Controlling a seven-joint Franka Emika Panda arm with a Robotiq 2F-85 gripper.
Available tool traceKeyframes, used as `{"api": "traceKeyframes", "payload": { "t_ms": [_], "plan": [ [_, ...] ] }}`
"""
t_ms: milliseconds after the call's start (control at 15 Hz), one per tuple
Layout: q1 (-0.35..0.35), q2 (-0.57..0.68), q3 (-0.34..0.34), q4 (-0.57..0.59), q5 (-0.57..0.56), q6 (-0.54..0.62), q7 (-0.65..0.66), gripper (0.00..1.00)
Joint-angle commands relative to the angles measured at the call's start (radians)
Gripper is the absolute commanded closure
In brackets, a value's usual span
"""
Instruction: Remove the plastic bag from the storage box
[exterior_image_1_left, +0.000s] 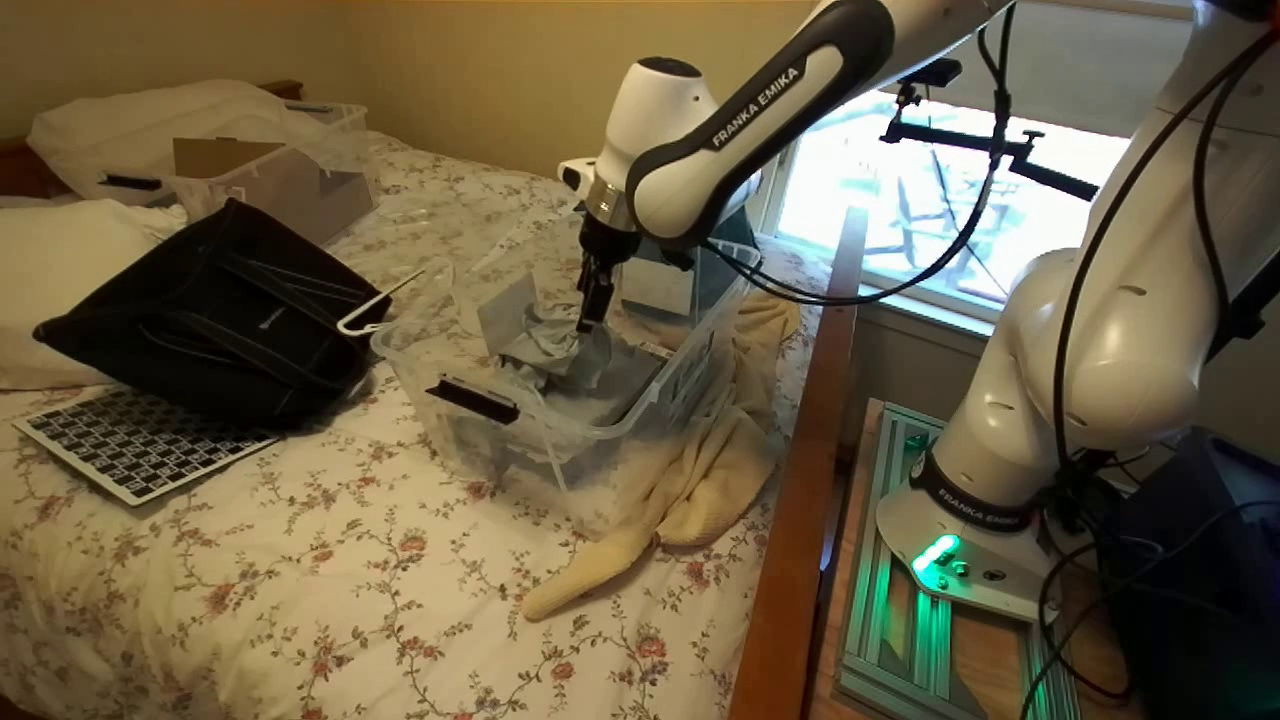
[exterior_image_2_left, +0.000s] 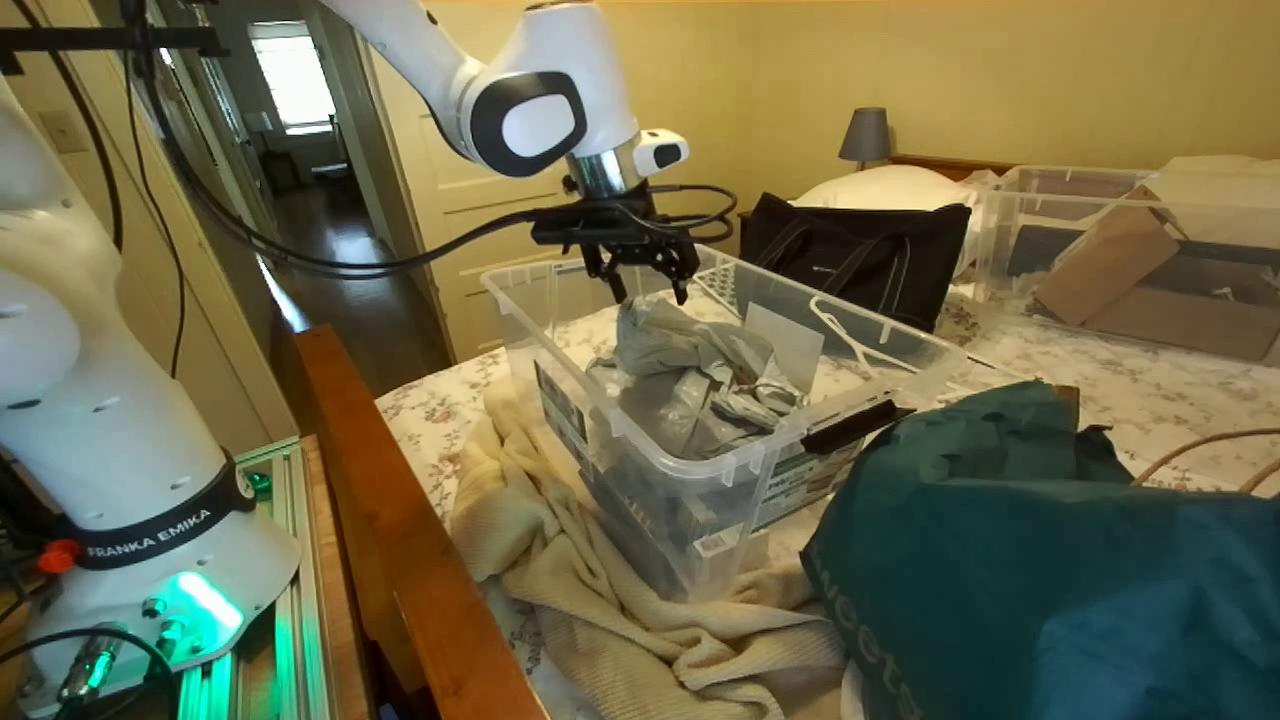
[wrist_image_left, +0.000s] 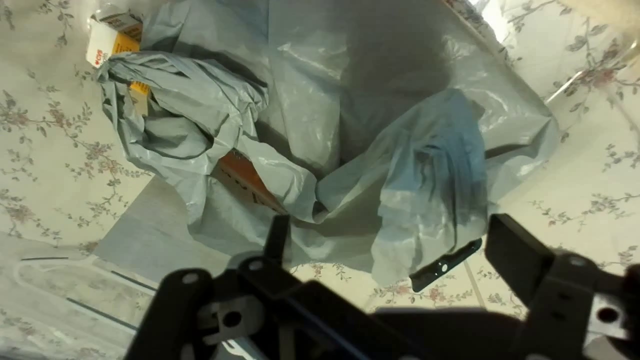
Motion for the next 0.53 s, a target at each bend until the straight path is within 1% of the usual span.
{"api": "traceKeyframes", "payload": {
  "t_ms": [0, 267, 467],
  "plan": [
    [-0.035, 0.050, 0.033, 0.036, -0.056, 0.005, -0.007, 0.00],
    [-0.048, 0.071, 0.051, 0.056, -0.084, -0.021, -0.017, 0.00],
    [-0.055, 0.076, 0.061, 0.060, -0.083, -0.025, -0.024, 0.00]
  ]
}}
